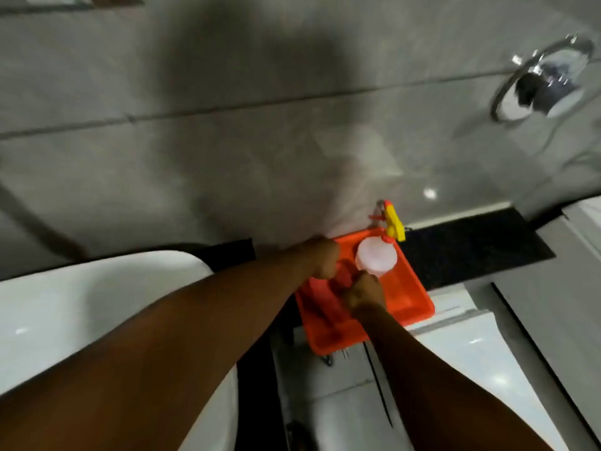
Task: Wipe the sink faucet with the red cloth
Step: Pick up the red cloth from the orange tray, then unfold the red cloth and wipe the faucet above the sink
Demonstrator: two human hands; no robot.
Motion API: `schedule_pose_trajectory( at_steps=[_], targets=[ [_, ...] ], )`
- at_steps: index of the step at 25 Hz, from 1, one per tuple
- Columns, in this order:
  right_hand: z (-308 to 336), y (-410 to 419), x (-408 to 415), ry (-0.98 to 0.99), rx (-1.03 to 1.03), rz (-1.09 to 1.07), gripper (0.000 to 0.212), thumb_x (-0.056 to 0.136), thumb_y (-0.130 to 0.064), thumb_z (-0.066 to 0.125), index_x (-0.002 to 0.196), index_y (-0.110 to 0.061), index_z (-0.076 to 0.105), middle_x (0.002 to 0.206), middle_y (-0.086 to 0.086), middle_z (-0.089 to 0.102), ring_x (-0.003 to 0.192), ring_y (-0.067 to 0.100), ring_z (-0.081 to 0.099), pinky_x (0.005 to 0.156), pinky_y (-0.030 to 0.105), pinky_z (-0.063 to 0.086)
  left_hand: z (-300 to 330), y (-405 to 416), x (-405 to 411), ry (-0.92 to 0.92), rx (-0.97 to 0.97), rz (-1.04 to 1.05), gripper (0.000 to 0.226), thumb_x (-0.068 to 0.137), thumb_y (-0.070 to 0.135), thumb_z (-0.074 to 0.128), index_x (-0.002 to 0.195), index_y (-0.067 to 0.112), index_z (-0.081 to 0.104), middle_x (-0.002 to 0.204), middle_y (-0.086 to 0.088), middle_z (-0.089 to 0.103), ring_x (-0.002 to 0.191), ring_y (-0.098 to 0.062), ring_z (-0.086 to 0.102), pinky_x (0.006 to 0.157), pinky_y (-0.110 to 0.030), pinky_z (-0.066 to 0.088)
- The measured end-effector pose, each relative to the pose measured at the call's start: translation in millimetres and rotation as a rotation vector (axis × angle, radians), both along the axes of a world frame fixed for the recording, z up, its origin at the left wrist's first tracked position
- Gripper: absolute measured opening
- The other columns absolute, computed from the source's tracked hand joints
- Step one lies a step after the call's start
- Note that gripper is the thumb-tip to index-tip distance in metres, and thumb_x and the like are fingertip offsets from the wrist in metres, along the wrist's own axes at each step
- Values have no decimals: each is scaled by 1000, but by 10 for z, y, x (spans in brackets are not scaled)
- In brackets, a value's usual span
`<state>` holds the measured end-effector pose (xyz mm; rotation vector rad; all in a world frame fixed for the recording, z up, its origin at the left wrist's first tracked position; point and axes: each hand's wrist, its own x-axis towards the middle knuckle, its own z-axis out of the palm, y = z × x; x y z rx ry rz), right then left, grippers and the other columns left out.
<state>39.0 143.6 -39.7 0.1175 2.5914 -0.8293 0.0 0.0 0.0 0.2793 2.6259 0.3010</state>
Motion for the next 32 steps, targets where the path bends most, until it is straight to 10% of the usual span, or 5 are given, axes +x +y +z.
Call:
schedule_pose_trajectory(
  at_steps=[6,11,16,19,32],
  targets=[
    [-703,-6,-114,-102,-111,-181,54,84,-30,73,125,-1,55,124,24,60,119,41,57,101,45,50,-758,66,-71,-182,-85,146,38,84,32,62,114,9,61,117,-19,63,102,-37,62,91,-47,53],
    [-739,-23,-285,-211,-174,-139,34,94,-22,64,114,4,67,115,25,69,105,36,66,94,44,54,-610,-77,-184,-201,-62,168,26,76,27,64,95,8,66,102,-17,69,78,-30,65,63,-30,52],
    [229,-166,-206,-142,-427,-247,15,84,-10,76,95,-6,67,68,14,66,44,23,50,40,24,43,69,-448,38,-214,285,403,25,67,25,74,89,19,64,96,-10,70,85,-27,68,62,-29,53],
    [1034,-355,-164,-56,-558,-92,19,84,3,72,77,-11,62,51,2,63,47,22,47,33,21,39,760,-754,228,-72,488,460,27,65,26,82,71,18,57,64,4,62,55,-10,61,45,-18,44],
    [3869,-2308,679,-275,-1186,417,31,86,-13,70,117,-11,67,113,16,74,97,28,73,80,42,63,3872,-2484,2024,487,893,954,7,80,17,69,82,11,66,80,-9,68,59,-16,63,58,-25,50]
  ],
)
